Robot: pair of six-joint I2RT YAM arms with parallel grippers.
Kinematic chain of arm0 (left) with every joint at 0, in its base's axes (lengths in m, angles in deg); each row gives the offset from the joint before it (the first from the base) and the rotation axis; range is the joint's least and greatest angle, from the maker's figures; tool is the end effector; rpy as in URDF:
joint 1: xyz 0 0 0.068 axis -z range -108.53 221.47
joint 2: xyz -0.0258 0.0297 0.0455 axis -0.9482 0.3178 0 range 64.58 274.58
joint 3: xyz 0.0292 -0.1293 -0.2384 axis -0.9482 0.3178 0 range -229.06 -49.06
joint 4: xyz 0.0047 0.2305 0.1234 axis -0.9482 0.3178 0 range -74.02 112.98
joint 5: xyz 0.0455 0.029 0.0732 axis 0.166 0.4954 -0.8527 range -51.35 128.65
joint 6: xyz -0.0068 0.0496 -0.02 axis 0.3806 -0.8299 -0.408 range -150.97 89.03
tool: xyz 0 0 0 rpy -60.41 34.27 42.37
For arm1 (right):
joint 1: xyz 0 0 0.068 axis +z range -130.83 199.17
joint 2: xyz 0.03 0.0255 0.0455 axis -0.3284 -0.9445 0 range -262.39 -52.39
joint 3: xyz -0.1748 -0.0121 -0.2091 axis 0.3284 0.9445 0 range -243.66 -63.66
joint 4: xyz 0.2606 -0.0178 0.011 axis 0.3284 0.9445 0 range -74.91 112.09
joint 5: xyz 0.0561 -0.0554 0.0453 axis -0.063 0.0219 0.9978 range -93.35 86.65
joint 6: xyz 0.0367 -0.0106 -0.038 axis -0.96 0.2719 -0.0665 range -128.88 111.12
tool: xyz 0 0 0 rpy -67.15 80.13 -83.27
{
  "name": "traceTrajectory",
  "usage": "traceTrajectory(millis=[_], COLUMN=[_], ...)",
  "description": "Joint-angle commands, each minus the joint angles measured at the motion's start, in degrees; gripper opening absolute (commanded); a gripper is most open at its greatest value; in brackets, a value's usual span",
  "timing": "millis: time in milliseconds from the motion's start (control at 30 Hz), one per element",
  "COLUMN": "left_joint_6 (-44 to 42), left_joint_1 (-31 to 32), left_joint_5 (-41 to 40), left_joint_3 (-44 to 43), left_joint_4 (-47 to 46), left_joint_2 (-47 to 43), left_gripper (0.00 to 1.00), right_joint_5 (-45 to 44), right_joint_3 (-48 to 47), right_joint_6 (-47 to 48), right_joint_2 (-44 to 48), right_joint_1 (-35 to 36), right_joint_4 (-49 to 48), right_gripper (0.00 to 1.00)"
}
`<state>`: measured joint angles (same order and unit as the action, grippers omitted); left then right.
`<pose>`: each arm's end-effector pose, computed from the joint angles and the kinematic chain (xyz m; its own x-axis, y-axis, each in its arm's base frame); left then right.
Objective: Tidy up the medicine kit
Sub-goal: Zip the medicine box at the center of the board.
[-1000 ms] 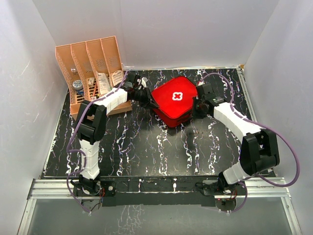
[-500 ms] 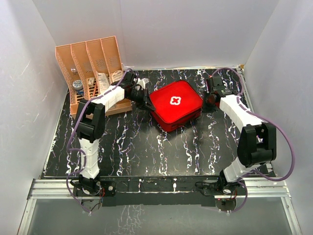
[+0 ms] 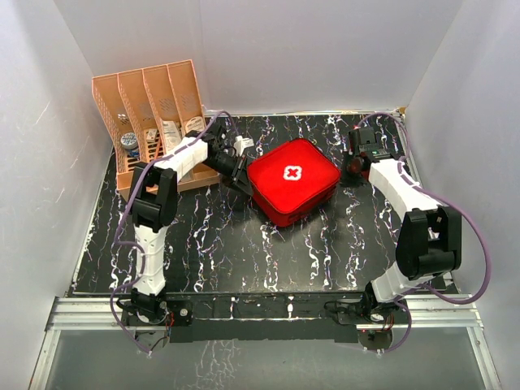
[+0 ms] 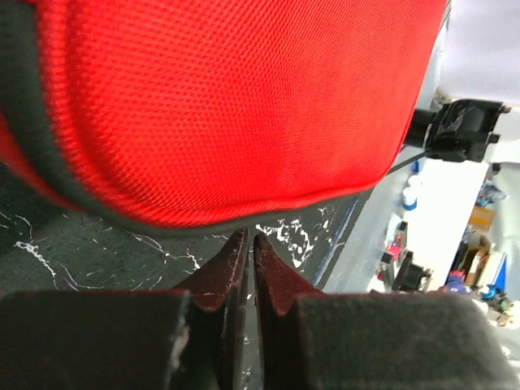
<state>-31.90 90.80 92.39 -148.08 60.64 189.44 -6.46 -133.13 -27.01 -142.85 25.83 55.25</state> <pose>0.4144 -0.1758 0.1877 -0.8822 0.3195 -0.3460 0.4640 0.4639 -0.7546 0.3233 0.0357 0.2498 -0.8547 0.2130 -0.4734 0.1853 0.9771 0.1049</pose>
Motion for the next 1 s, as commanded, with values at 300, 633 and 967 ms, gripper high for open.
traceTrajectory(millis=[300,633,967], left_joint_6=[-9.0,8.8,7.8], left_joint_1=[-0.3,-0.3,-0.3], left_joint_5=[-2.1,-10.1,-15.0], left_joint_3=[-17.9,-14.2,-0.3], left_joint_4=[5.0,-3.2,6.2], left_joint_2=[7.3,-5.0,-12.2], left_gripper=[0.00,0.45,0.00], right_joint_5=[-2.1,-0.3,0.0], right_joint_3=[2.6,3.8,4.5], right_joint_6=[-1.5,-3.1,-3.2], right_joint_2=[9.3,9.5,8.9], right_joint_1=[-2.2,-2.0,-1.4], right_joint_4=[-4.7,-5.4,-6.6], right_gripper=[0.00,0.00,0.00])
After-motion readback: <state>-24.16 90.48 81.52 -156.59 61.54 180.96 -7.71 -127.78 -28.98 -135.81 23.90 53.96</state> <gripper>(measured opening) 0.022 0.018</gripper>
